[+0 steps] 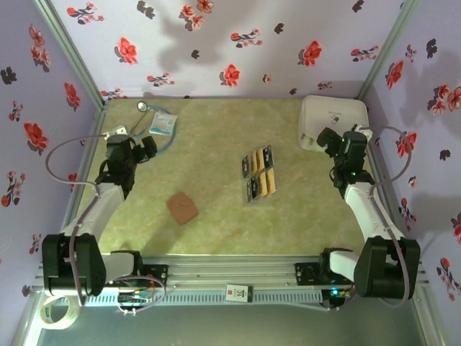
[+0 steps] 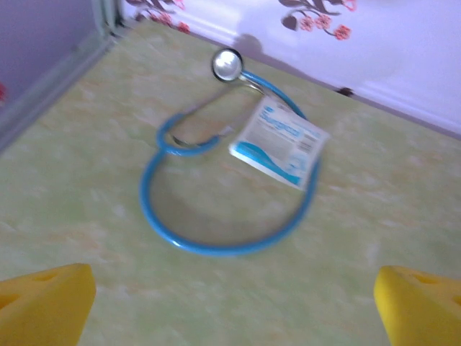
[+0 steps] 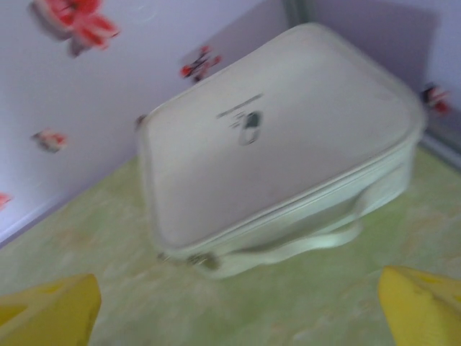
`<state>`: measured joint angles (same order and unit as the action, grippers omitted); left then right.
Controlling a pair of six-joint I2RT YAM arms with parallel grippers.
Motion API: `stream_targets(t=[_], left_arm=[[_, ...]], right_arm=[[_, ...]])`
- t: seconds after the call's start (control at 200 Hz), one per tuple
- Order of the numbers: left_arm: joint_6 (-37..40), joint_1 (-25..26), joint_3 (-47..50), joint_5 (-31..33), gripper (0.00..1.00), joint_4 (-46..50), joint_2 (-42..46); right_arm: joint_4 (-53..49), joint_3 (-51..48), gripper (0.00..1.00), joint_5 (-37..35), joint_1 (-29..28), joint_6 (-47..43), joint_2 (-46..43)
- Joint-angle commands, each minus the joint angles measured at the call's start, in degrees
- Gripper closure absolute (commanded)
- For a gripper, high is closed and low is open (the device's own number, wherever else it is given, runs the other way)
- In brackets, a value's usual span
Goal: Put the credit cards into the card holder
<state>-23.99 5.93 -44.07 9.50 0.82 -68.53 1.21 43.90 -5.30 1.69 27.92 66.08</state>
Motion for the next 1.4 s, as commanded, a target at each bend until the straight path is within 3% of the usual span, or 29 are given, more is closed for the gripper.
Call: stream_targets(t=[0.0, 0.16, 0.345, 0.55, 0.78, 1.395], left_arm=[[-9.5, 4.7, -2.0, 0.5, 0.0, 18.8, 2.8], [-15.4, 11.0, 1.9, -1.4, 0.0, 25.5, 8.4], [-23.1, 15.7, 8.5, -3.6, 0.0, 28.3, 15.6], [-28.5, 20.7, 14.9, -4.3, 0.0, 26.1, 17.1], [-33.0, 25.5, 21.9, -5.8, 0.0, 14.7, 13.9], [-35.2, 31.2, 21.8, -7.2, 0.0, -3.8, 2.4]], right_arm=[[-8.2, 1.4, 0.01, 12.4, -4.5, 0.2, -3.9], [-13.9, 1.6, 0.01, 11.7, -18.5, -0.3, -5.7], [-16.2, 2.5, 0.06, 4.3, -37.5, 0.9, -2.8], [-14.4, 4.5, 0.1, 1.1, -49.5, 5.2, 5.3], [-10.9, 4.8, 0.11, 0.9, -52.8, 8.2, 11.2], [-12.5, 5.2, 0.12, 0.5, -52.7, 8.3, 12.7]])
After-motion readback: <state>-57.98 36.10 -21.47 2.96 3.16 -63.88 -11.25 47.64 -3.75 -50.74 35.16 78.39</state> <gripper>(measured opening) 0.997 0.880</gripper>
